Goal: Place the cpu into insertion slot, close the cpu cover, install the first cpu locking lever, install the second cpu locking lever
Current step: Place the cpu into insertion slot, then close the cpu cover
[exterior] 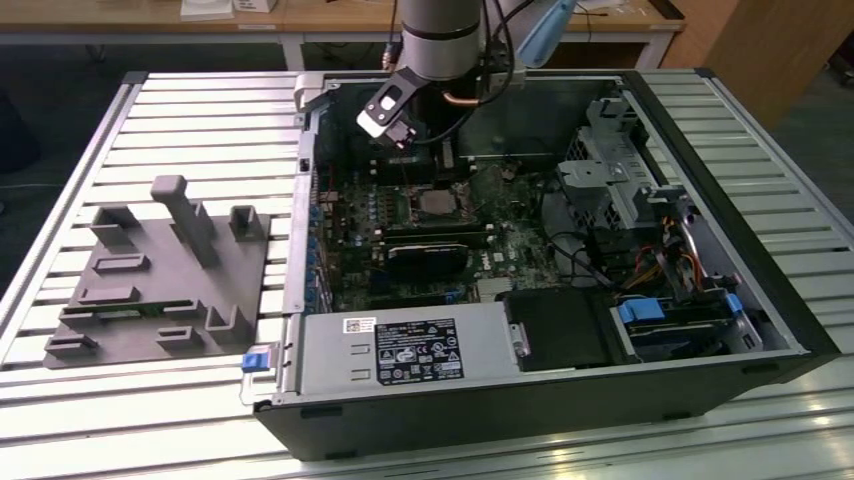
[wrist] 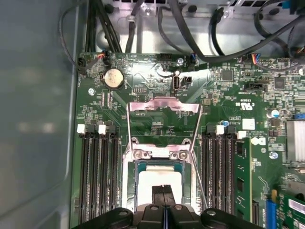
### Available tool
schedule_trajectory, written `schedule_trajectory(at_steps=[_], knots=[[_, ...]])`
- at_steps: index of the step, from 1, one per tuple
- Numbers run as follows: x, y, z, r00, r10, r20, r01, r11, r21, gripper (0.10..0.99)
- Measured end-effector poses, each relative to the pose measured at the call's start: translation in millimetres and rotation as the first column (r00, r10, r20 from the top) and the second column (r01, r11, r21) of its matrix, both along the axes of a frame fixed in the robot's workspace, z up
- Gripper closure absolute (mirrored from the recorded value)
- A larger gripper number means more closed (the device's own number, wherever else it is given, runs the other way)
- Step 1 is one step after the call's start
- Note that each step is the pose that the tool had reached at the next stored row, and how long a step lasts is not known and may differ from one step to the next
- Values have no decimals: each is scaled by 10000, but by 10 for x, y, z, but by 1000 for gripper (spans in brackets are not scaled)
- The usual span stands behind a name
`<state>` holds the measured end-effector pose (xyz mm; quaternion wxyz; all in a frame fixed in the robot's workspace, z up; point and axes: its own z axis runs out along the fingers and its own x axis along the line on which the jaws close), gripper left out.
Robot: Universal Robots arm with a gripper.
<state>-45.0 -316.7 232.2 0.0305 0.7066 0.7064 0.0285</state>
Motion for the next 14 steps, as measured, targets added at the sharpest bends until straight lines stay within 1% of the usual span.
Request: schedule_trajectory(at_steps=[9,11,14], knots=[[0,0,189,10000,0,1,0,10000,2,980],[0,0,203,10000,0,0,0,10000,1,980],[0,0,206,10000,0,1,0,10000,1,980]])
